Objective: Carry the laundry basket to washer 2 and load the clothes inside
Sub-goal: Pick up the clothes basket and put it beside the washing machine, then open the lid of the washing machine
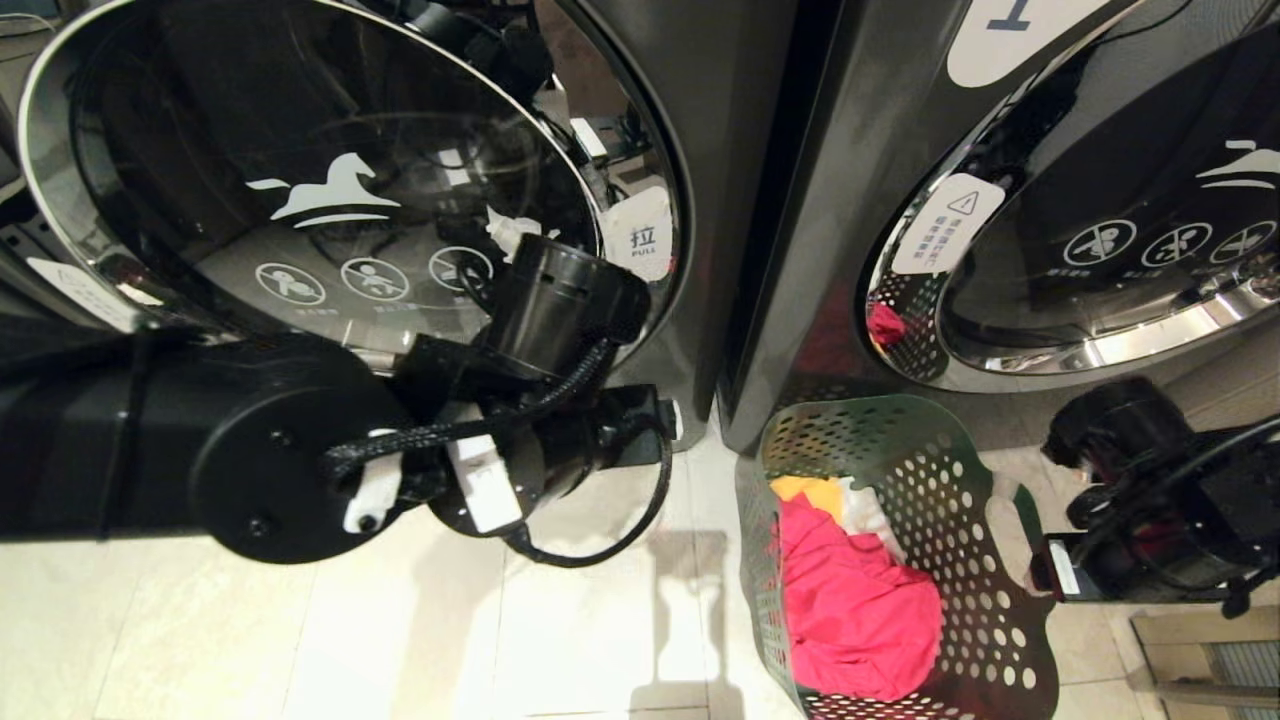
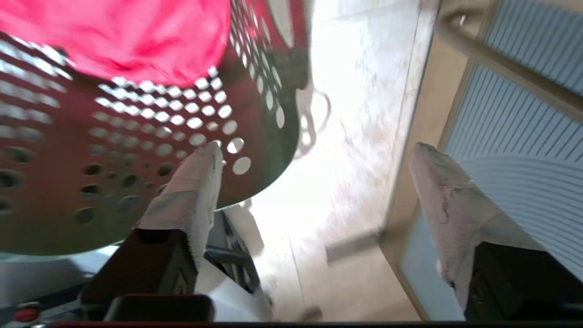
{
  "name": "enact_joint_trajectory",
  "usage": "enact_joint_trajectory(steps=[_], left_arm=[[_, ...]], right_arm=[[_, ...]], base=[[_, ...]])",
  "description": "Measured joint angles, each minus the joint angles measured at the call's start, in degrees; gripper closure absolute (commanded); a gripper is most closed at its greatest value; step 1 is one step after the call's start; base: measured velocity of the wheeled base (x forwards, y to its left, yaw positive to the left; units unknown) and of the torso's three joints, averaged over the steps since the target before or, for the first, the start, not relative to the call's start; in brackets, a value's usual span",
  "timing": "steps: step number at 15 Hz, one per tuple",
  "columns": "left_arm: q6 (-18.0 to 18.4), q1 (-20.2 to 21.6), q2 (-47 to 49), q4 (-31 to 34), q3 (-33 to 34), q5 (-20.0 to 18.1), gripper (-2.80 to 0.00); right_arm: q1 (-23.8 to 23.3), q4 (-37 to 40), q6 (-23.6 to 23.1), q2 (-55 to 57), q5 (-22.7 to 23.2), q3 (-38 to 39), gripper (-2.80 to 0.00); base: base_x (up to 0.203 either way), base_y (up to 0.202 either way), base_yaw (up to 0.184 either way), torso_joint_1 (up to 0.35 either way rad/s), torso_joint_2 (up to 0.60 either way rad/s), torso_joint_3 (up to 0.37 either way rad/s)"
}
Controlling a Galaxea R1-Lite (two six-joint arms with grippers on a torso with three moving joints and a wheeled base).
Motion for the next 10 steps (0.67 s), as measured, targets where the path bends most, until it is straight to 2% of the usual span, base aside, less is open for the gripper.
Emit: enact_joint_trajectory(steps=[1,3,4,5,8,10], left_arm=[[-0.17,0.59,-1.85,-0.10,1.37,0.73,0.00],[-0.38,1.80,-5.60,-0.73,6.54,1.55,0.00],[-0.41,2.90,-7.43,-1.49,9.56,1.74,0.00],[-0.39,4.58,-9.21,-2.20,11.99,1.82,0.00],[0.05,12.33,-15.29,-2.57,17.66,1.85,0.00],[1.51,20.98,-19.41,-2.63,22.20,1.86,0.00]], right_arm=[[0.00,0.00,0.06,-3.60,0.21,0.77,-2.80],[0.06,0.00,0.17,-10.51,1.41,2.50,-2.80],[0.17,-0.05,0.25,-13.48,2.23,4.00,-2.53],[0.23,-0.17,0.47,-15.54,2.70,5.59,0.00],[-0.43,-2.55,1.17,-19.79,2.74,8.69,0.00],[-0.65,-2.78,-0.85,-22.81,2.67,10.95,0.00]], base=[[0.000,0.000,0.000,0.000,0.00,0.000],[0.000,0.000,0.000,0.000,0.00,0.000],[0.000,0.000,0.000,0.000,0.00,0.000],[0.000,0.000,0.000,0.000,0.00,0.000],[0.000,0.000,0.000,0.000,0.00,0.000],[0.000,0.000,0.000,0.000,0.00,0.000]])
